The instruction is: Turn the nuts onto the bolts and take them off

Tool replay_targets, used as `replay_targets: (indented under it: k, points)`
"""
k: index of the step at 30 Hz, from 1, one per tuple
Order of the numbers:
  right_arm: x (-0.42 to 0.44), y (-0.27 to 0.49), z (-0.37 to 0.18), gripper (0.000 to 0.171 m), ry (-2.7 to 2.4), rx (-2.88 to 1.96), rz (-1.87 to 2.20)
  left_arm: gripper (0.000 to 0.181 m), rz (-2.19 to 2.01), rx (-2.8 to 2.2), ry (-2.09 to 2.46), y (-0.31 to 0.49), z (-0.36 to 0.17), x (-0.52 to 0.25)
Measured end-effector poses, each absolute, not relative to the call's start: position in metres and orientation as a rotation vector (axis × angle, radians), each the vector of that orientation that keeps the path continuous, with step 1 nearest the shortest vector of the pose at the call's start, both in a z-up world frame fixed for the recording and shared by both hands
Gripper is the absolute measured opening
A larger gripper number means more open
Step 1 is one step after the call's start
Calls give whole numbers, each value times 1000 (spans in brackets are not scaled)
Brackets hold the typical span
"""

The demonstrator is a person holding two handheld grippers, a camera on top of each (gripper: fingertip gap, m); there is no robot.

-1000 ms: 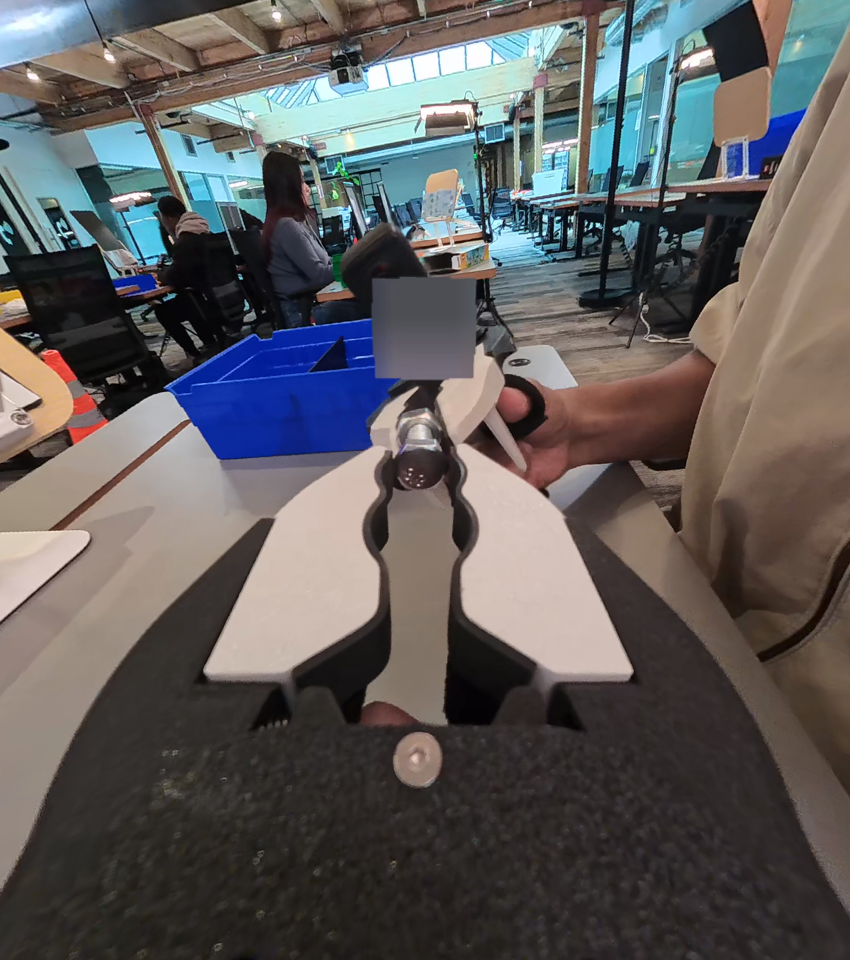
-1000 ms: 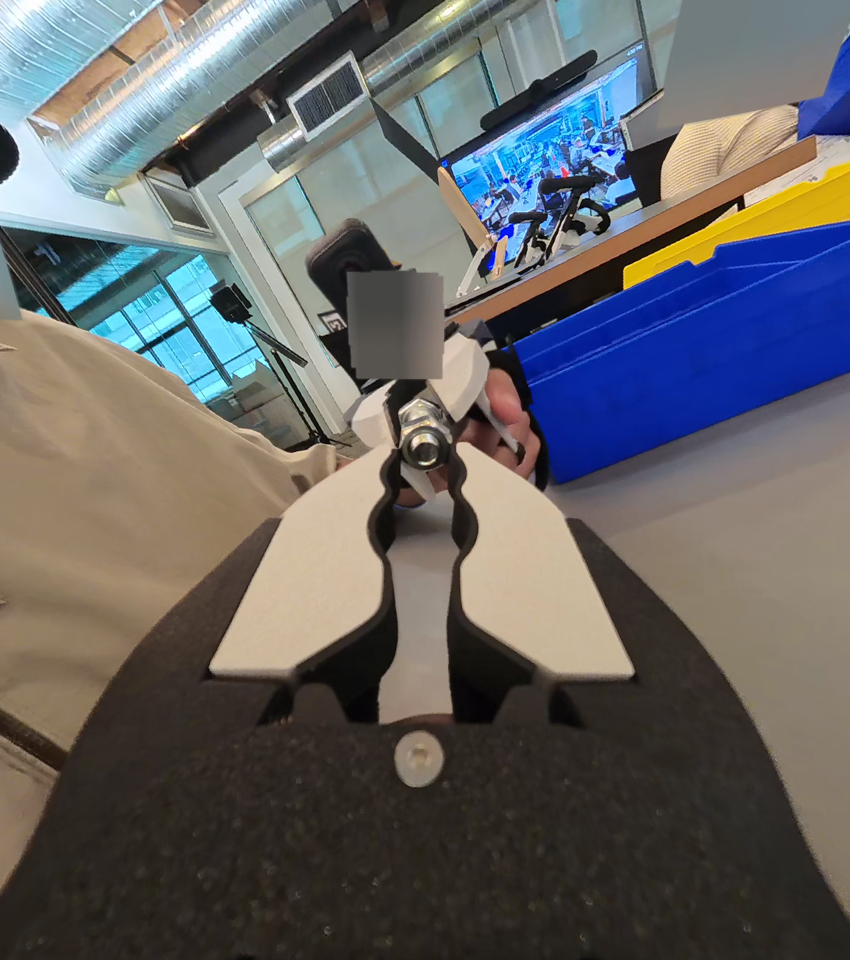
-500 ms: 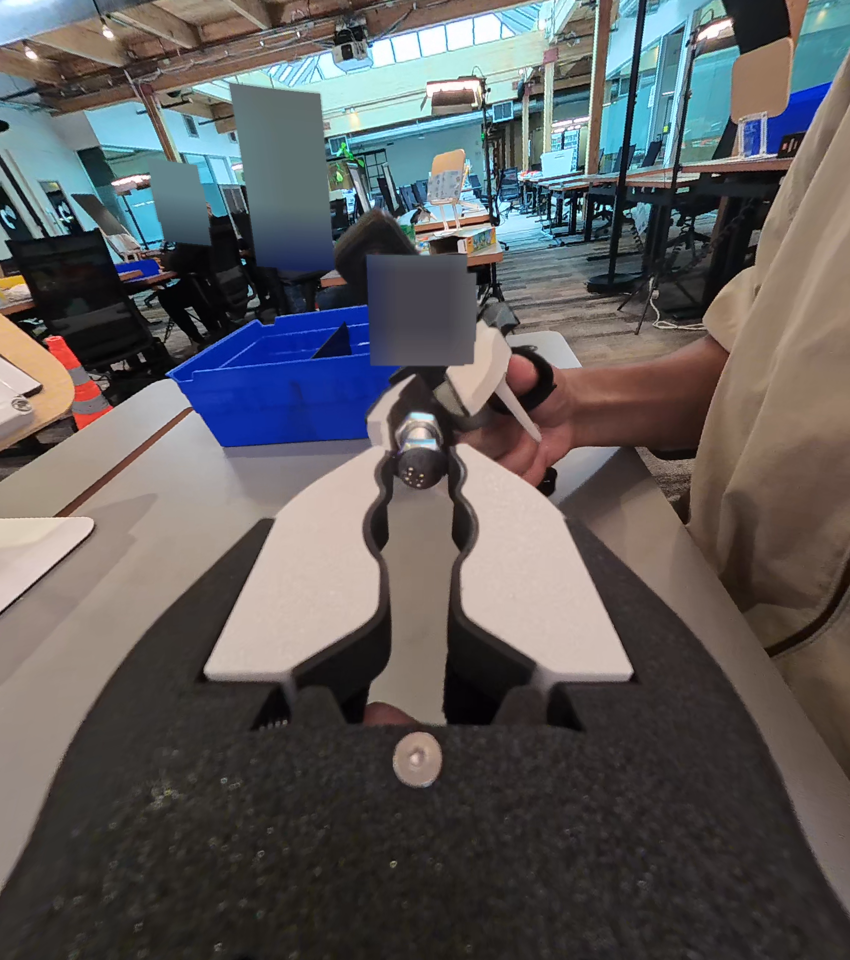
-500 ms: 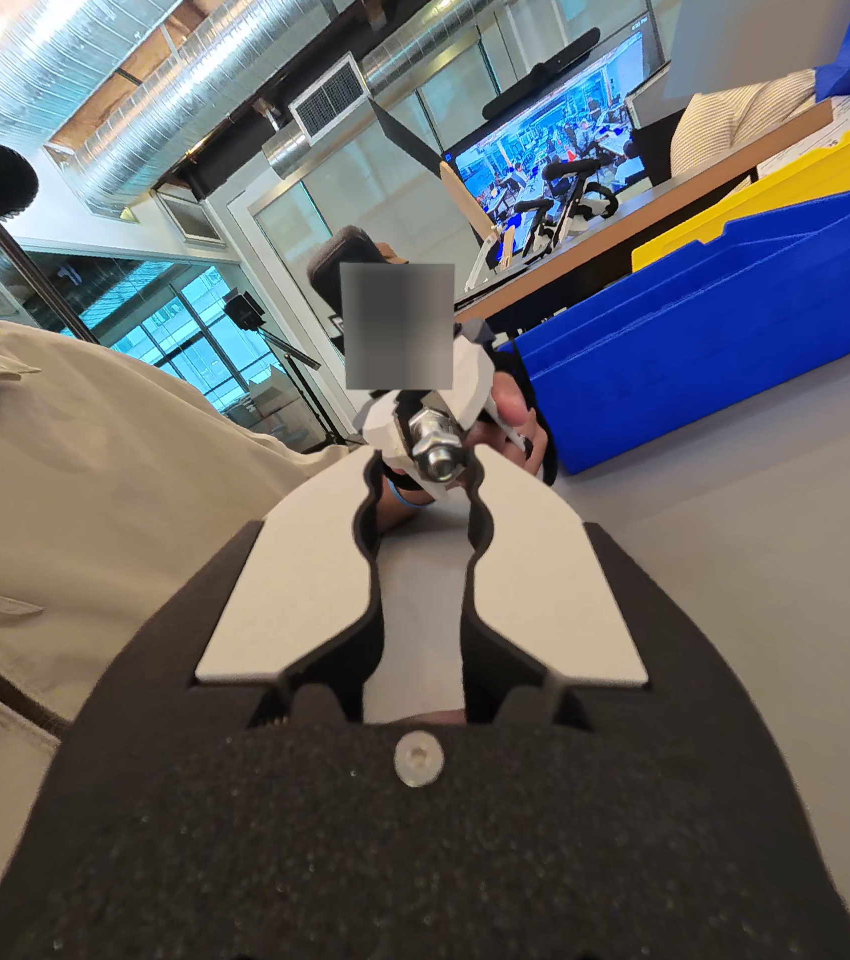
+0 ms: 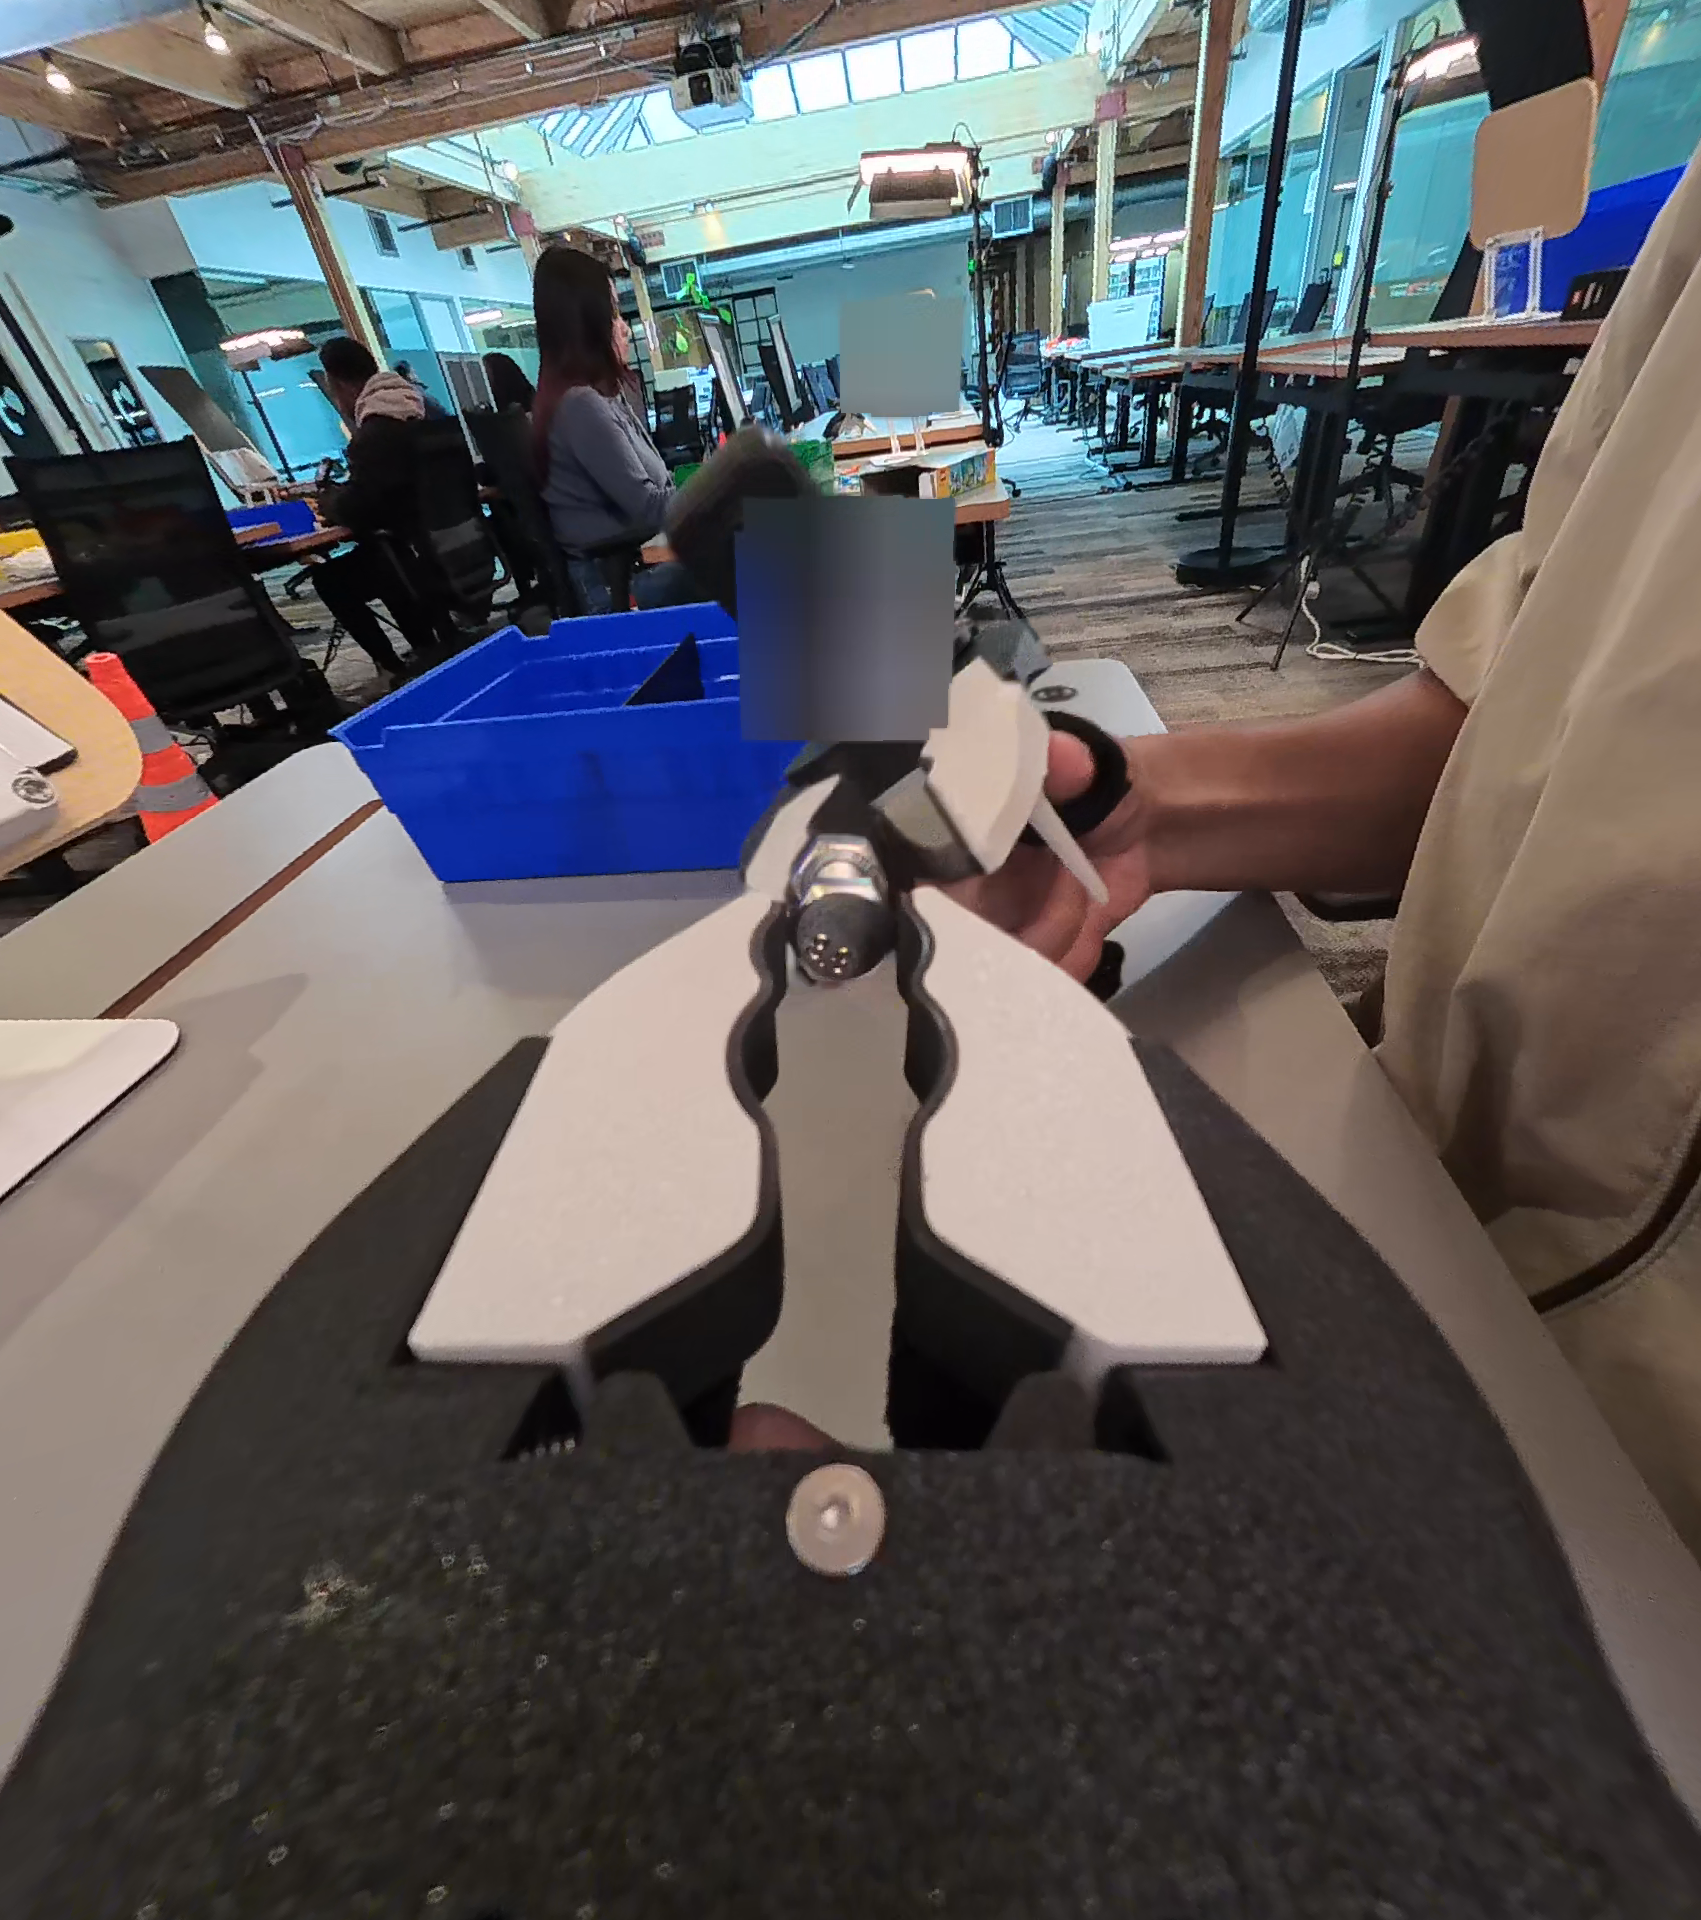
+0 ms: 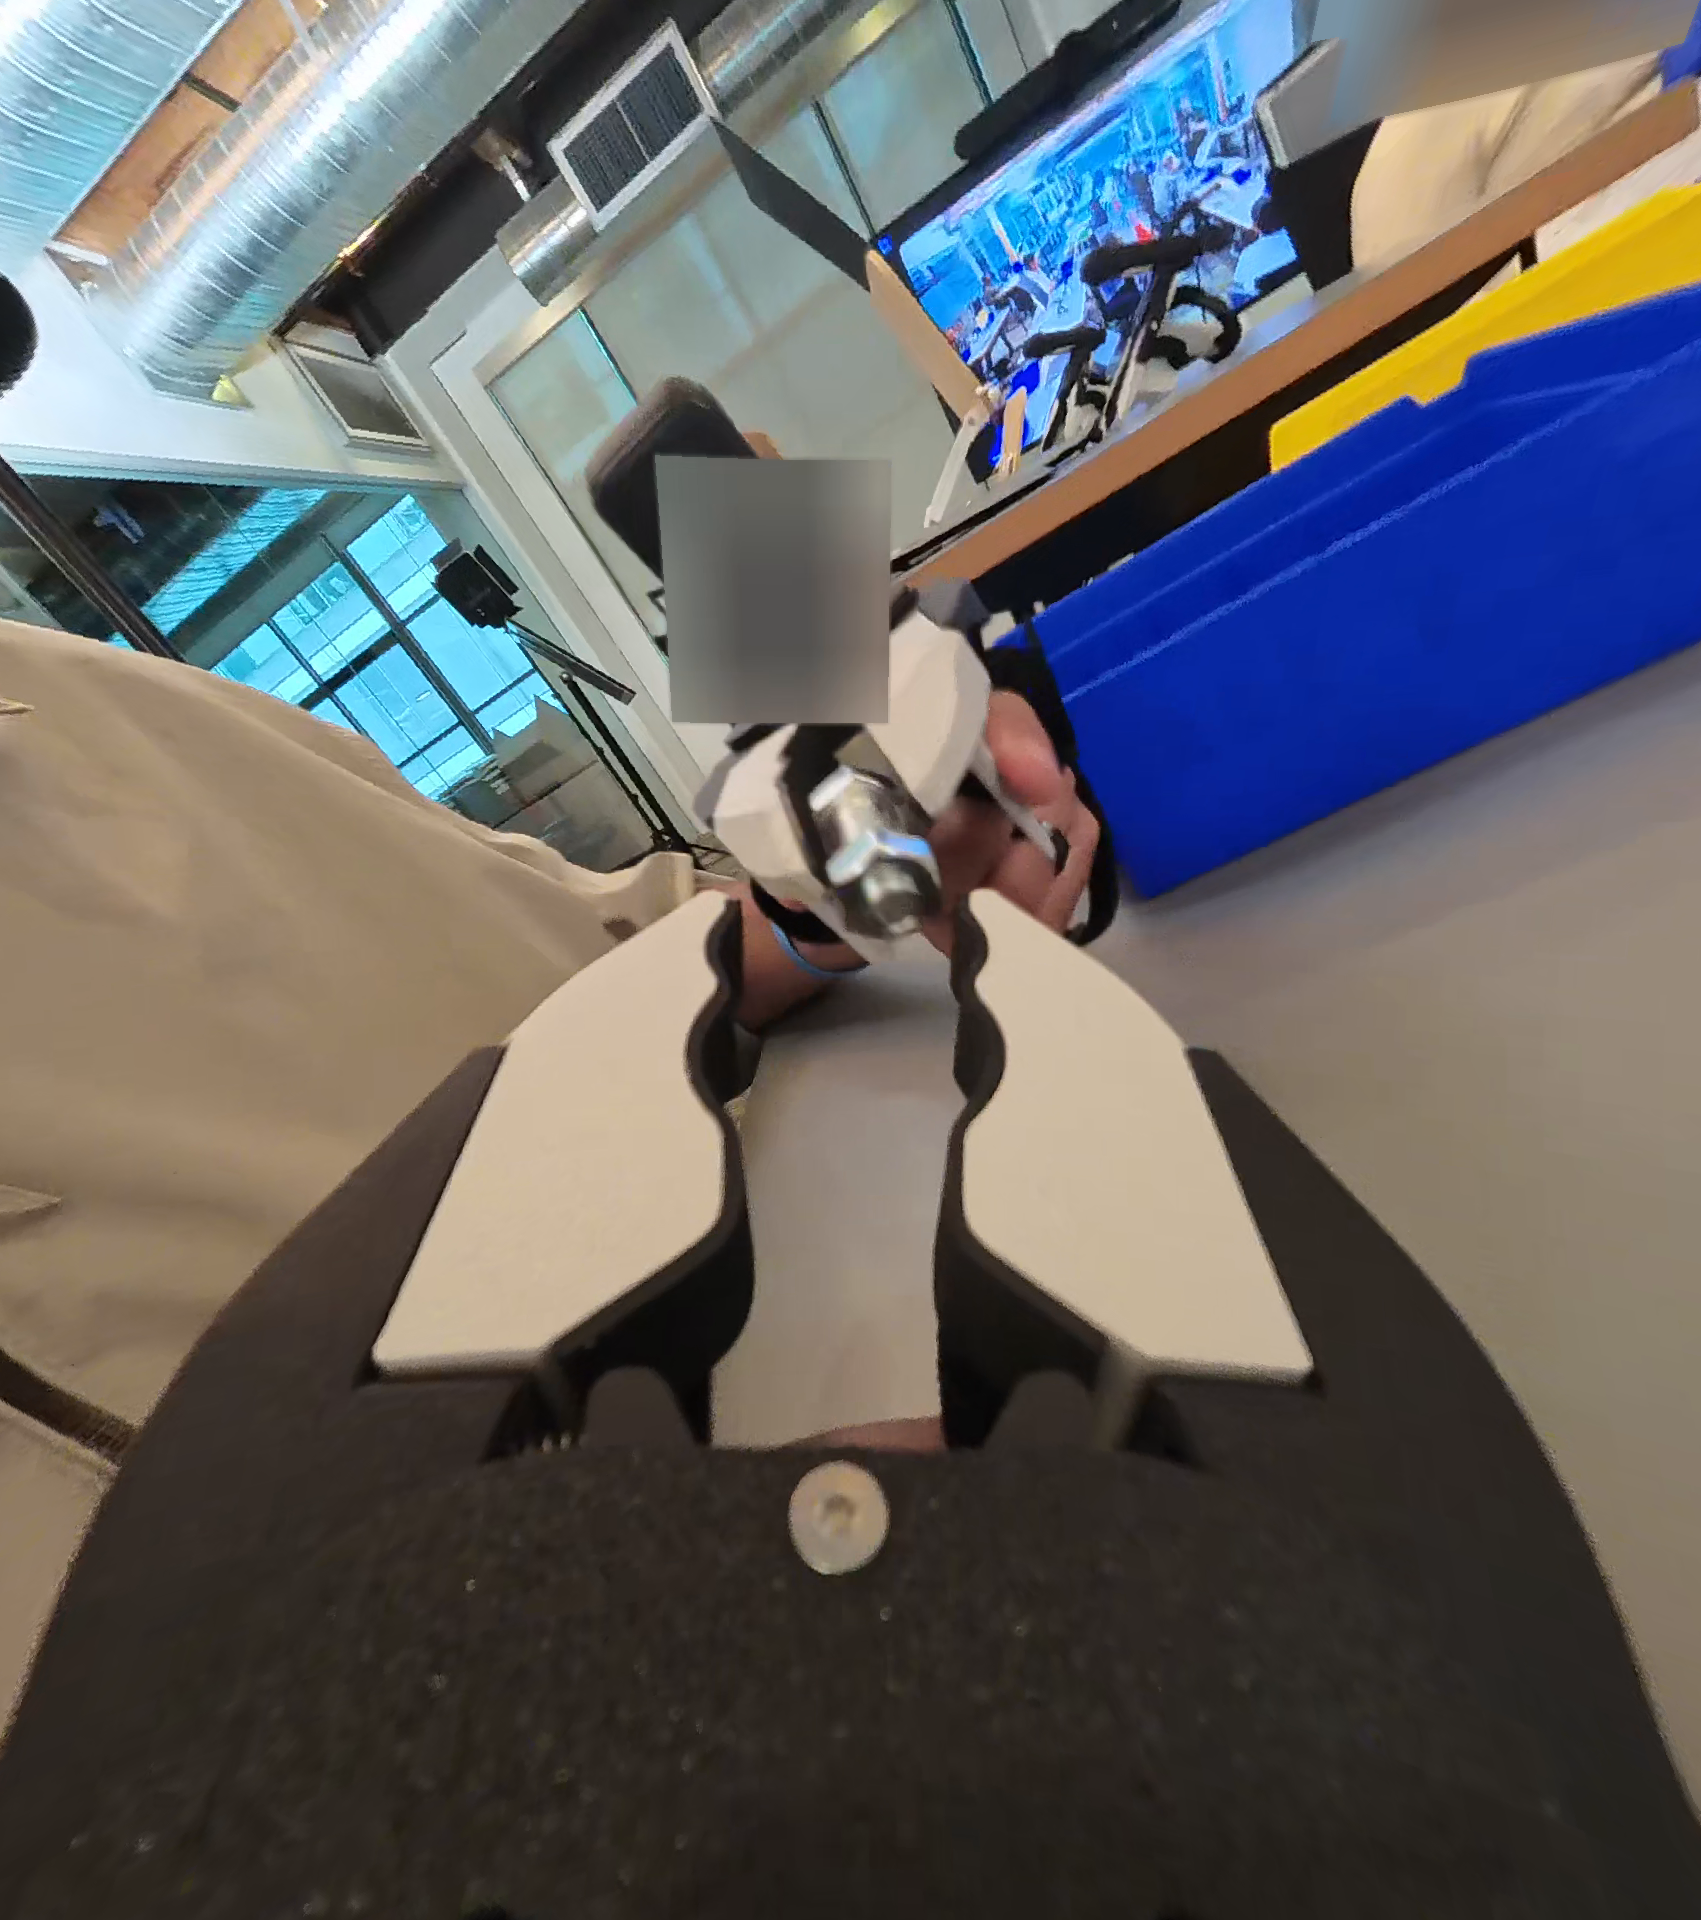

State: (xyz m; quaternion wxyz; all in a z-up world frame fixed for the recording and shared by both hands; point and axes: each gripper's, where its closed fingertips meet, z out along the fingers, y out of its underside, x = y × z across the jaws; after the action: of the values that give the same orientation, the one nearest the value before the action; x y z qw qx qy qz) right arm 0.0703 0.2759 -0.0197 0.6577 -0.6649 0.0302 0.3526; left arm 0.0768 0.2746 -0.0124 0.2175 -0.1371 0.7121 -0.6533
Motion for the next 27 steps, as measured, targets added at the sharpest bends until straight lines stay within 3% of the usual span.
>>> replay_targets:
  k: [5, 11, 18, 23, 27]
  points:
    - [78, 274, 2, 37, 45, -1459, 701, 19, -1784, -385, 1991, 275, -17, 78]
    - [76, 276, -24, 38, 55, -1578, 708, 19, -1809, -385, 1964, 276, -11, 77]
    - [82, 272, 2, 35, 36, -1497, 625, 20, -1782, -387, 1980, 275, -16, 79]
    - [80, 274, -26, 37, 68, -1576, 669, 19, -1802, -388, 1976, 275, -13, 78]
    - [78, 275, -11, 40, 39, -1527, 643, 19, -1787, -396, 1980, 276, -17, 80]
